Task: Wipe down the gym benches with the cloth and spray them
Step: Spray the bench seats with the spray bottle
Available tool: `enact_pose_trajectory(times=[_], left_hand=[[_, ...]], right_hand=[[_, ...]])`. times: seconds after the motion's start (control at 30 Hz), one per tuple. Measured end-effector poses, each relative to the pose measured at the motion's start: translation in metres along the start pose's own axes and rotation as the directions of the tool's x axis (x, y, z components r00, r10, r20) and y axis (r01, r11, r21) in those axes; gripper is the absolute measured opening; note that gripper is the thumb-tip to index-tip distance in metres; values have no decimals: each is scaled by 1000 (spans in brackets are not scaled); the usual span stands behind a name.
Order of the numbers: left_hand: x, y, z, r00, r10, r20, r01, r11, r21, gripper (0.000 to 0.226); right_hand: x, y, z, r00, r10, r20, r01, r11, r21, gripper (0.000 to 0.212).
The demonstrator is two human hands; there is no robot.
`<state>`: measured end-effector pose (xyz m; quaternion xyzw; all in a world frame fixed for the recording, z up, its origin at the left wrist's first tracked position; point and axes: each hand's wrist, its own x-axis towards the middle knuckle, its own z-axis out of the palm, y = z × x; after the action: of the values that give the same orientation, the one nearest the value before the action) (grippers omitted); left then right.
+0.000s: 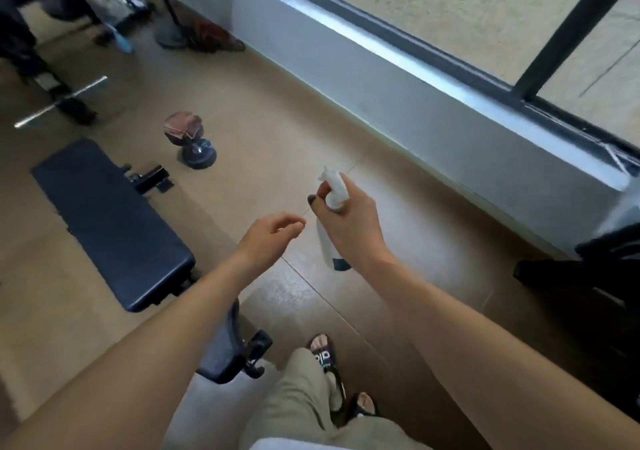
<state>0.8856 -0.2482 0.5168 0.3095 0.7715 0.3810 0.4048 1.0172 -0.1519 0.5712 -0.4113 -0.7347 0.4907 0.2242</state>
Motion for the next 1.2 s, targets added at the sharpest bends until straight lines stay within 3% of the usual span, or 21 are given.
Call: enact_pose_trajectory(times=[0.23,0.4,0.6,0.73,0.8,0.9,1.03,1.2], left_hand=[[161,-6,-76,987,-94,-131,78,989,-122,14],[267,-16,-147,957,-169,-237,125,974,-188,14],[376,-44,-231,890,-281,-359,199,948,-248,19],[459,-86,-281,826,-355,-439,241,925,-295,18],[505,-119,-300,771,-410,-488,278,905,-322,18],[579,-191,-317,702,-465,-540,330,884,-331,21],[670,-310,-331,711,-421,-564,402,901,-166,31],[781,-477,-339,714,-408,-569,426,898,-110,31]], right_hand=[[179,-11,69,987,-46,157,46,999,5,19],[319,-17,150,946,-83,312,123,986,-112,23],[466,-26,249,882,-145,448,170,985,-15,17],[560,-4,333,822,-187,537,250,967,-45,17],[607,18,385,788,-242,566,329,943,-55,18],[670,63,465,736,-129,664,271,955,-116,22],[735,151,574,725,-106,681,257,958,-124,18],[803,283,724,741,-106,663,232,967,-105,19]])
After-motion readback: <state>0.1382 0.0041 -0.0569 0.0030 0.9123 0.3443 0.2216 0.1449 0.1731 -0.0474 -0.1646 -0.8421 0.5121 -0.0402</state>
